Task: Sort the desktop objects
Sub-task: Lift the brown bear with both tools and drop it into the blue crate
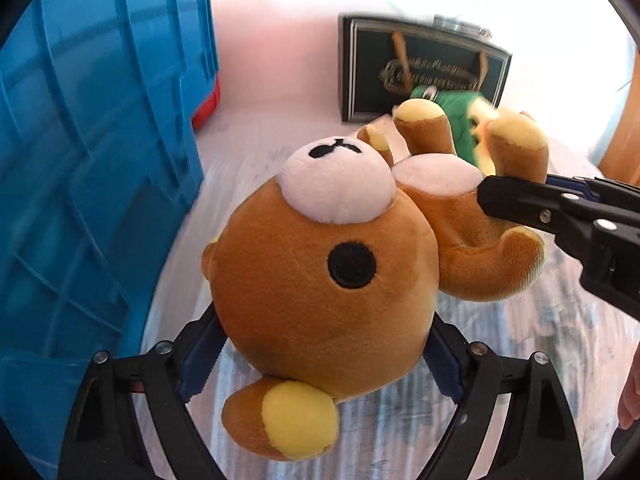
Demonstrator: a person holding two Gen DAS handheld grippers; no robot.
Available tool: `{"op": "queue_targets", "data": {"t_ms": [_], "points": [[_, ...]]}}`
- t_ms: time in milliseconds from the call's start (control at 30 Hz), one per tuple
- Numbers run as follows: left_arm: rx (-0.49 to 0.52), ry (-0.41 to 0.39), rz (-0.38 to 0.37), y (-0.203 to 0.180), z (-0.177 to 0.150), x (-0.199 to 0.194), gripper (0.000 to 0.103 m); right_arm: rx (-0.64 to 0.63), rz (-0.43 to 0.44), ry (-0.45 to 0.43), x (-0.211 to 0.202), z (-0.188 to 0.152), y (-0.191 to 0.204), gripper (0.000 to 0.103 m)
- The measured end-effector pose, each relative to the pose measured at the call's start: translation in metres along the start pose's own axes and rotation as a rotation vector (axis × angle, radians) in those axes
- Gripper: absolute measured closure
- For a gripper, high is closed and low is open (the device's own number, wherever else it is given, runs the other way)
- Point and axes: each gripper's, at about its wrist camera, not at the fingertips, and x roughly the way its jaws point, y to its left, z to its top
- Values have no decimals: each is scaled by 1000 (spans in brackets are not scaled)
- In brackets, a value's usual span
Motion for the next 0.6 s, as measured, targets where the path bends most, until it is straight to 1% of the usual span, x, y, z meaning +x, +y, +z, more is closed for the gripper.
{"op": "queue_targets", "data": {"t_ms": [100, 233, 367, 433, 500, 600], "points": [[7, -61, 1, -6, 10, -25, 15, -3, -5, -55, -30, 8, 0, 78], [17, -157, 0, -15, 26, -71, 15, -21, -24, -144, -79, 20, 8, 78], [42, -276, 30, -25, 38, -130, 15, -50, -53, -252, -138, 29, 21, 78], [41, -320, 37, -26, 41, -157, 15, -63, -58, -298, -163, 33, 28, 78], [38, -368, 50, -24, 45, -187, 14, -86, -67, -351, -190, 40, 41, 78], [28, -427, 90, -16, 51, -231, 14, -118, -61, -418, -228, 48, 64, 78]]}}
